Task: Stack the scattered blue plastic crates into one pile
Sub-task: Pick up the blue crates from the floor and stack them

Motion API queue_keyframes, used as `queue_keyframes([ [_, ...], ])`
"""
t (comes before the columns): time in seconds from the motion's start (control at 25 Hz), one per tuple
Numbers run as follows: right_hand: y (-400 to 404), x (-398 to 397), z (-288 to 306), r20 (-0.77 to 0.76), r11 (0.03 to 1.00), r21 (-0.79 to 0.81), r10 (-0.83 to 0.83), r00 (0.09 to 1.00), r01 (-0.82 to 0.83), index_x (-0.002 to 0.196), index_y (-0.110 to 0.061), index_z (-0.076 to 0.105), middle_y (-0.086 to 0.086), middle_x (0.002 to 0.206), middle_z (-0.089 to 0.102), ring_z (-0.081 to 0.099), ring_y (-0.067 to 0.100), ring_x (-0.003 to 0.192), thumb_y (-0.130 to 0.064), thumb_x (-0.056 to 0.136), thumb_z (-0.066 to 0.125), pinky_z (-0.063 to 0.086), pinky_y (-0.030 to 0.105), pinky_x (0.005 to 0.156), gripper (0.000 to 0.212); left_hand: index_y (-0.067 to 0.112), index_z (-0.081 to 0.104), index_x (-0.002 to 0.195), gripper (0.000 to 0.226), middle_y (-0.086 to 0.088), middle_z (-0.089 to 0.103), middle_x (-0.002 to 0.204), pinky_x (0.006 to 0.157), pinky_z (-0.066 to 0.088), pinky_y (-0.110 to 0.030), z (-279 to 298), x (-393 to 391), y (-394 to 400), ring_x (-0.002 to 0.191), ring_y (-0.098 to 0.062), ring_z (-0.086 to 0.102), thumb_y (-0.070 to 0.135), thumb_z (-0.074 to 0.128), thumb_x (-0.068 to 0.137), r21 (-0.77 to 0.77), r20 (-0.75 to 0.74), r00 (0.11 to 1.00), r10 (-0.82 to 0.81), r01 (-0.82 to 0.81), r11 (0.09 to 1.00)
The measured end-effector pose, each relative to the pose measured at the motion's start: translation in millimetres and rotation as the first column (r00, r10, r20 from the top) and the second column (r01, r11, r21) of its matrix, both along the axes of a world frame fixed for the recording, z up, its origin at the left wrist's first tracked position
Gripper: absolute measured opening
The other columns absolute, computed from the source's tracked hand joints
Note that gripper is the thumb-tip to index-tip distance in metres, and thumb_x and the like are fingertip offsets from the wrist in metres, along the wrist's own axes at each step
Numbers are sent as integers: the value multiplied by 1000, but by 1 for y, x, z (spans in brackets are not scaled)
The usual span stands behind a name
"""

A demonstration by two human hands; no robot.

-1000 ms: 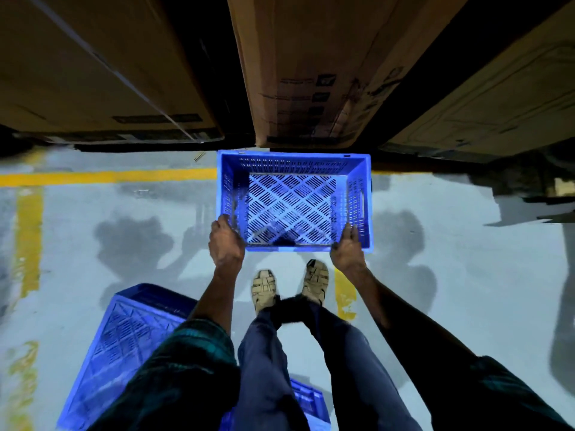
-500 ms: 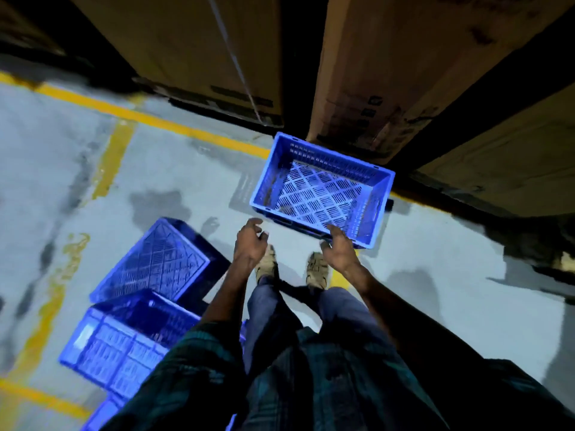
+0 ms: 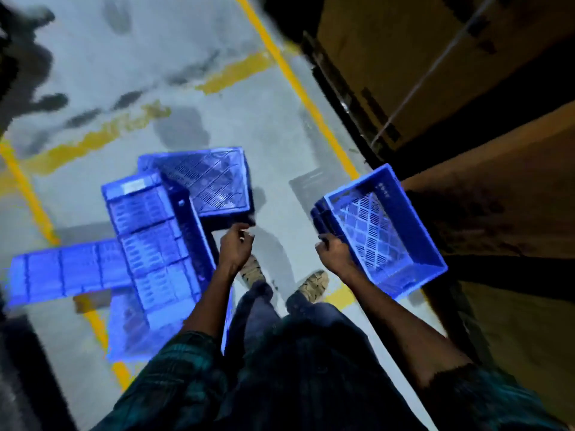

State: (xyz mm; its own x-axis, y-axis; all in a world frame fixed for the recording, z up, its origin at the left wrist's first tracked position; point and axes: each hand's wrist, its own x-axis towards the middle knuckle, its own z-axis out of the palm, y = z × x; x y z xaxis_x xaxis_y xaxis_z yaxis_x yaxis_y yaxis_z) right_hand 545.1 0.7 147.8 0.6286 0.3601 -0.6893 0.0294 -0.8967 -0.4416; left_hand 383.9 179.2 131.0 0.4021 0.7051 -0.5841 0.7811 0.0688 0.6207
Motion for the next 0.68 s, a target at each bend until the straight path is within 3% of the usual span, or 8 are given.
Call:
queue_keyframes([
  [0.24, 132, -44, -1, -72, 942, 26, 337, 939, -336, 127, -7, 61, 18, 119, 67, 62, 31, 113, -17, 94, 55, 46, 33, 97, 34, 2, 63, 122, 30, -23, 69, 110, 85, 47, -34, 1, -74, 68, 102, -35, 65, 7, 55, 93, -8, -28, 937, 348, -348, 938],
  [0.4, 198, -73, -6, -96, 863, 61, 505, 858, -501, 126, -9, 62, 16, 118, 68, 62, 30, 112, -18, 93, 57, 47, 33, 97, 35, 0, 62, 122, 30, -24, 68, 118, 87, 47, -36, -11, -124, 82, 108, -36, 65, 5, 52, 94, -3, -96, 827, 554, -557, 830],
  [0.48, 229, -85, -15, -171, 852, 79, 524, 835, -518, 126, -10, 62, 14, 119, 68, 63, 31, 110, -19, 91, 59, 50, 40, 99, 36, 0, 62, 121, 30, -26, 68, 116, 89, 47, -38, -20, -143, 84, 109, -37, 65, 5, 53, 93, 2, -138, 761, 633, -639, 769],
  [0.56, 258, -98, -31, -257, 851, 83, 520, 814, -518, 126, -10, 61, 11, 113, 67, 63, 28, 101, -20, 90, 62, 53, 41, 94, 37, 0, 63, 121, 29, -28, 67, 116, 90, 46, -38, -32, -159, 82, 111, -37, 64, 5, 52, 94, 15, -191, 700, 688, -699, 715],
  [0.68, 295, -120, -64, -370, 835, 55, 527, 765, -548, 125, -7, 59, 11, 99, 59, 55, 22, 86, -20, 91, 64, 48, 34, 73, 37, -5, 60, 123, 32, -28, 64, 120, 96, 43, -39, -55, -171, 74, 115, -38, 60, 2, 53, 93, 49, -206, 637, 743, -751, 658],
])
